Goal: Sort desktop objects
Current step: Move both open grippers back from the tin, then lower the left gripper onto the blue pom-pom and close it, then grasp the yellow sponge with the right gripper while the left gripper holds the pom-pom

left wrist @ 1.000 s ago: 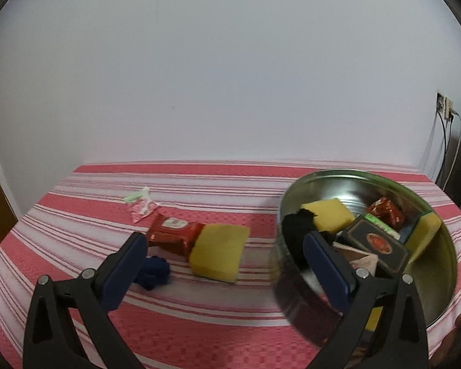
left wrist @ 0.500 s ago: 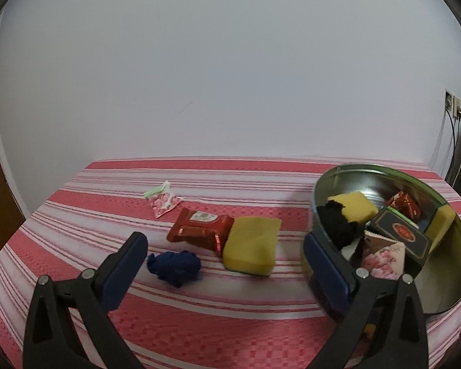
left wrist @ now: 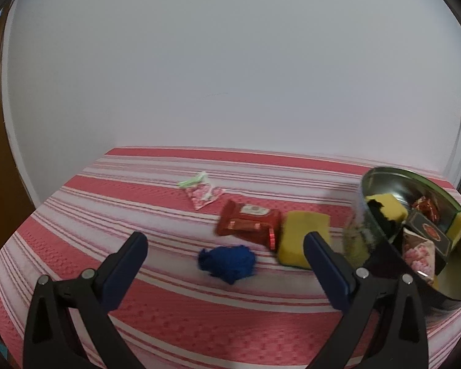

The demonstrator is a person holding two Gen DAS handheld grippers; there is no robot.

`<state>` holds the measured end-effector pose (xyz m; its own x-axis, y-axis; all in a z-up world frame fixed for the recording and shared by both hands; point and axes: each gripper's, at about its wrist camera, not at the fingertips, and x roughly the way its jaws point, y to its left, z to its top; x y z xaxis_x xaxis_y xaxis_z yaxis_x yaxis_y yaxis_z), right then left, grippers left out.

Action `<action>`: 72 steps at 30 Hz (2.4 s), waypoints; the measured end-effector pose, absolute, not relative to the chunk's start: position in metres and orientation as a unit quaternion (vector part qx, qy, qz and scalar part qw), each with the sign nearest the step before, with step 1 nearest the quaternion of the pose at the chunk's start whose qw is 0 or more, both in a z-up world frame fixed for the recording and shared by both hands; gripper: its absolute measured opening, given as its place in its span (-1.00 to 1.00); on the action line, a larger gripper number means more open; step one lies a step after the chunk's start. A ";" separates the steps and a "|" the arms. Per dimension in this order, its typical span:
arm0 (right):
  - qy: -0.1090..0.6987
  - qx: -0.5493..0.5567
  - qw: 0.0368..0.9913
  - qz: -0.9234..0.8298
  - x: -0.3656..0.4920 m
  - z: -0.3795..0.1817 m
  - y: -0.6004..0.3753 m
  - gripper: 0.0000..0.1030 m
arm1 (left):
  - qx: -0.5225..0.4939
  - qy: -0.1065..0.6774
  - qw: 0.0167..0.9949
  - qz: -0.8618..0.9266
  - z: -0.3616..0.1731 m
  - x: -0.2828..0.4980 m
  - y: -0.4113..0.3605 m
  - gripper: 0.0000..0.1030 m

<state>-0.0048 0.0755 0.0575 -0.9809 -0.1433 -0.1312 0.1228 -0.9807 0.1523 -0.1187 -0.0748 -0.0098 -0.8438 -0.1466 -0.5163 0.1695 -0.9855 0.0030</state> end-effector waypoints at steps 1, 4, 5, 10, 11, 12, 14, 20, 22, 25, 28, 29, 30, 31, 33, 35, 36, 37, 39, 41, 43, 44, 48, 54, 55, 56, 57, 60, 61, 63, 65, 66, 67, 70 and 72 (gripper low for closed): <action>-0.070 0.072 0.069 -0.993 -0.006 0.057 0.073 0.98 | 0.268 0.025 0.085 -0.959 -0.011 -0.118 -0.080 0.99; -0.071 0.076 0.075 -0.992 -0.007 0.054 0.065 0.98 | 0.271 0.033 0.090 -0.958 -0.013 -0.115 -0.091 0.99; -0.071 0.077 0.076 -0.992 -0.007 0.053 0.063 0.98 | 0.271 0.036 0.092 -0.957 -0.014 -0.113 -0.096 0.99; -0.061 0.094 0.094 -0.989 -0.011 0.048 0.053 0.98 | 0.278 0.050 0.100 -0.954 -0.018 -0.106 -0.114 0.99; -0.058 0.098 0.097 -0.989 -0.012 0.047 0.051 0.98 | 0.285 0.063 0.099 -0.951 -0.020 -0.106 -0.120 0.99; -0.054 0.103 0.100 -0.988 -0.013 0.046 0.049 0.98 | 0.288 0.071 0.097 -0.950 -0.020 -0.106 -0.124 0.99; -0.053 0.107 0.107 -0.987 -0.016 0.044 0.047 0.98 | 0.295 0.082 0.100 -0.947 -0.022 -0.107 -0.132 0.99; -0.054 0.164 0.166 -0.971 -0.020 0.039 0.034 0.98 | 0.325 0.025 0.063 -0.943 -0.022 -0.120 -0.130 0.99; -0.055 0.186 0.178 -0.965 -0.021 0.036 0.031 0.98 | 0.342 -0.008 0.038 -0.939 -0.022 -0.129 -0.123 0.99; -0.047 0.198 0.191 -0.960 -0.016 0.034 0.025 0.98 | 0.350 -0.060 0.028 -0.934 -0.021 -0.141 -0.110 0.99; -0.039 0.202 0.201 -0.958 -0.014 0.034 0.020 0.98 | 0.363 -0.091 0.018 -0.927 -0.024 -0.156 -0.098 0.98; -0.042 0.204 0.205 -0.956 -0.011 0.034 0.021 0.98 | 0.370 -0.093 0.011 -0.924 -0.027 -0.163 -0.095 0.95; -0.045 0.206 0.209 -0.955 -0.010 0.033 0.021 0.98 | 0.378 -0.092 0.006 -0.921 -0.029 -0.167 -0.093 0.88; -0.045 0.208 0.211 -0.954 -0.010 0.033 0.021 0.98 | 0.391 -0.091 -0.003 -0.916 -0.033 -0.173 -0.092 0.82; -0.043 0.211 0.212 -0.953 -0.009 0.031 0.021 0.98 | 0.411 -0.087 -0.017 -0.907 -0.042 -0.183 -0.089 0.54; -0.043 0.215 0.213 -0.952 -0.011 0.029 0.022 0.98 | 0.432 -0.079 -0.030 -0.898 -0.052 -0.192 -0.088 0.36; -0.044 0.218 0.215 -0.951 -0.012 0.029 0.022 0.98 | 0.444 -0.072 -0.036 -0.892 -0.057 -0.196 -0.088 0.27; -0.044 0.222 0.218 -0.949 -0.013 0.029 0.022 0.98 | 0.440 -0.061 -0.041 -0.895 -0.057 -0.196 -0.089 0.24; -0.043 0.223 0.220 -0.949 -0.014 0.029 0.021 0.98 | 0.442 -0.047 -0.049 -0.894 -0.059 -0.196 -0.091 0.13; -0.039 0.224 0.226 -0.947 -0.016 0.029 0.018 0.98 | 0.442 -0.028 -0.069 -0.894 -0.060 -0.194 -0.095 -0.06; -0.038 0.225 0.236 -0.945 -0.019 0.030 0.015 0.98 | 0.434 -0.026 -0.071 -0.898 -0.059 -0.192 -0.099 -0.26; -0.040 0.227 0.240 -0.943 -0.020 0.030 0.013 0.98 | 0.432 -0.021 -0.074 -0.898 -0.059 -0.192 -0.102 -0.26; -0.047 0.239 0.255 -0.936 -0.030 0.033 0.005 0.93 | 0.418 0.016 -0.072 -0.905 -0.052 -0.194 -0.123 -0.26; -0.072 0.314 0.280 -0.904 -0.066 0.022 -0.017 0.22 | 0.373 0.078 -0.052 -0.923 -0.036 -0.205 -0.165 -0.26; -0.076 0.330 0.271 -0.901 -0.075 0.018 -0.021 0.21 | 0.369 0.088 -0.054 -0.924 -0.038 -0.206 -0.172 -0.26; -0.082 0.339 0.266 -0.899 -0.082 0.014 -0.023 0.21 | 0.365 0.105 -0.057 -0.923 -0.040 -0.205 -0.179 -0.26; -0.084 0.344 0.260 -0.898 -0.086 0.012 -0.026 0.21 | 0.366 0.114 -0.057 -0.922 -0.041 -0.207 -0.183 -0.26; -0.065 0.358 0.229 -0.903 -0.103 0.008 -0.038 0.21 | 0.360 0.122 -0.040 -0.924 -0.039 -0.210 -0.189 -0.26; -0.058 0.363 0.219 -0.904 -0.109 0.007 -0.043 0.21 | 0.353 0.123 -0.032 -0.927 -0.038 -0.206 -0.191 -0.26; -0.040 0.378 0.190 -0.905 -0.121 0.004 -0.050 0.21 | 0.342 0.120 -0.014 -0.932 -0.035 -0.200 -0.193 -0.26; -0.030 0.392 0.165 -0.904 -0.131 -0.002 -0.055 0.21 | 0.343 0.124 -0.006 -0.931 -0.036 -0.200 -0.197 -0.26; -0.029 0.397 0.158 -0.904 -0.136 -0.004 -0.055 0.21 | 0.345 0.125 -0.007 -0.930 -0.036 -0.200 -0.198 -0.26; -0.022 0.404 0.145 -0.903 -0.142 -0.007 -0.059 0.21 | 0.349 0.127 -0.008 -0.928 -0.039 -0.204 -0.201 -0.26; -0.003 0.419 0.110 -0.901 -0.157 -0.014 -0.062 0.19 | 0.351 0.124 -0.005 -0.928 -0.040 -0.205 -0.201 -0.26; -0.002 0.434 0.104 -0.895 -0.167 -0.018 -0.066 0.19 | 0.349 0.119 -0.004 -0.930 -0.039 -0.203 -0.200 -0.26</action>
